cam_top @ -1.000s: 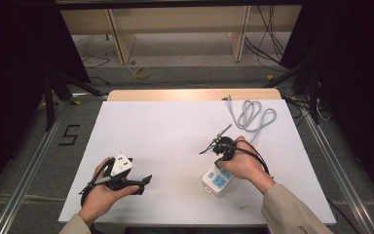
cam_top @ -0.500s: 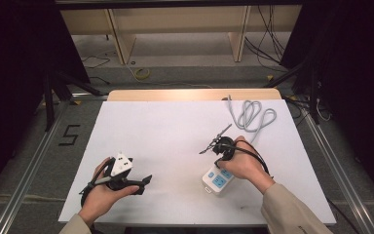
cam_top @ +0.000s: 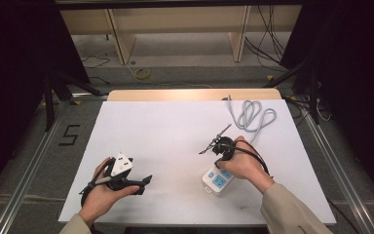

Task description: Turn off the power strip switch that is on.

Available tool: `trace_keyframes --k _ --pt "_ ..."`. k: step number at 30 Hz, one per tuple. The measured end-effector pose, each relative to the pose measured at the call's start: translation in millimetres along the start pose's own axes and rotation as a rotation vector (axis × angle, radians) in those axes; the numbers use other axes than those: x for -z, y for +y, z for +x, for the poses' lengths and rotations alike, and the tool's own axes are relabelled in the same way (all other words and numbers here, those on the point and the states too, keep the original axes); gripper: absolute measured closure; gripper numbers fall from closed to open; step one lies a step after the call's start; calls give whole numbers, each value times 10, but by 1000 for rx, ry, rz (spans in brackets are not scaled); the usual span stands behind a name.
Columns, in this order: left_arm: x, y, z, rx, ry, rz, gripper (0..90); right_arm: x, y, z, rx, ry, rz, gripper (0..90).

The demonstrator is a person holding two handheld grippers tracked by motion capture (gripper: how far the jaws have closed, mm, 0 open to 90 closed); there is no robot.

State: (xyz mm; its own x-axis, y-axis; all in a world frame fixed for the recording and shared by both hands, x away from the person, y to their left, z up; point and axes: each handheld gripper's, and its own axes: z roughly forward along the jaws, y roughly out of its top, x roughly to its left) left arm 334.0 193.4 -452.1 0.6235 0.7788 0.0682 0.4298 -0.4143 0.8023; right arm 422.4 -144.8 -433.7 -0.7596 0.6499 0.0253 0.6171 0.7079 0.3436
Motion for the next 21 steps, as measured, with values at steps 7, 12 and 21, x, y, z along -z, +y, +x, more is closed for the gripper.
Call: trace_keyframes --k 7,12,21 --pt "-1 -1 4 0 0 0 106 3 -2 -2 -2 4 -2 900" --pt "-1 -1 4 0 -1 0 106 4 -3 0 -4 3 -3 900" --pt "-3 -1 4 -1 -1 0 109 6 -3 1 -4 2 -4 900"
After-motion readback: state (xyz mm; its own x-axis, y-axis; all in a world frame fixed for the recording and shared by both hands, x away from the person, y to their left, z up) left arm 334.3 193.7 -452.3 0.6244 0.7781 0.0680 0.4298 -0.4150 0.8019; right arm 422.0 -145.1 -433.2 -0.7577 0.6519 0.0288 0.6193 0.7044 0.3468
